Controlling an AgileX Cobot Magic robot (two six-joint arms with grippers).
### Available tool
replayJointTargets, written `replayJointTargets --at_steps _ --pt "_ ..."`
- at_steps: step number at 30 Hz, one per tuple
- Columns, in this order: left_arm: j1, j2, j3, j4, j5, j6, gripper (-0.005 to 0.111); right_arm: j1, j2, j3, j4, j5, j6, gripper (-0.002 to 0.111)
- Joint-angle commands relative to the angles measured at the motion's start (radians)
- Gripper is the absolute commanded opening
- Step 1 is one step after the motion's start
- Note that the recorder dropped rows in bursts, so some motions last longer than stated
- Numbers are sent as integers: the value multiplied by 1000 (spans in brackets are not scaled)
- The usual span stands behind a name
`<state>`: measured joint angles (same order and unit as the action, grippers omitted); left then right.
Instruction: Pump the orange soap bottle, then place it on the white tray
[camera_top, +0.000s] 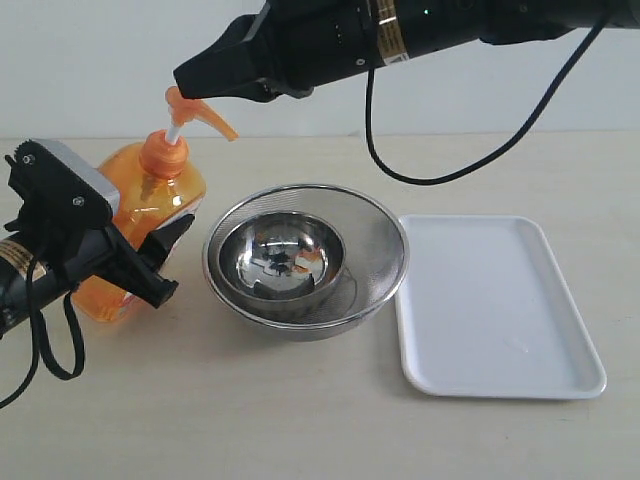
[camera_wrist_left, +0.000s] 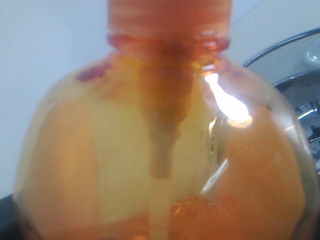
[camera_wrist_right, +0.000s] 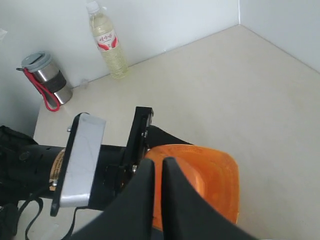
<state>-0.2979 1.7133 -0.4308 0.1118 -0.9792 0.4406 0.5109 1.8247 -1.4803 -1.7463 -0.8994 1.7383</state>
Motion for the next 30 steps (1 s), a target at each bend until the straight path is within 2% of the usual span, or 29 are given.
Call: replayJointTargets --at_steps 1,30 --pt "-6 -7 -12 8 -59 -7 5 -3 3 3 2 32 -11 1" --pt "-6 -7 -12 36 -59 -7 5 8 84 3 2 -6 -9 1"
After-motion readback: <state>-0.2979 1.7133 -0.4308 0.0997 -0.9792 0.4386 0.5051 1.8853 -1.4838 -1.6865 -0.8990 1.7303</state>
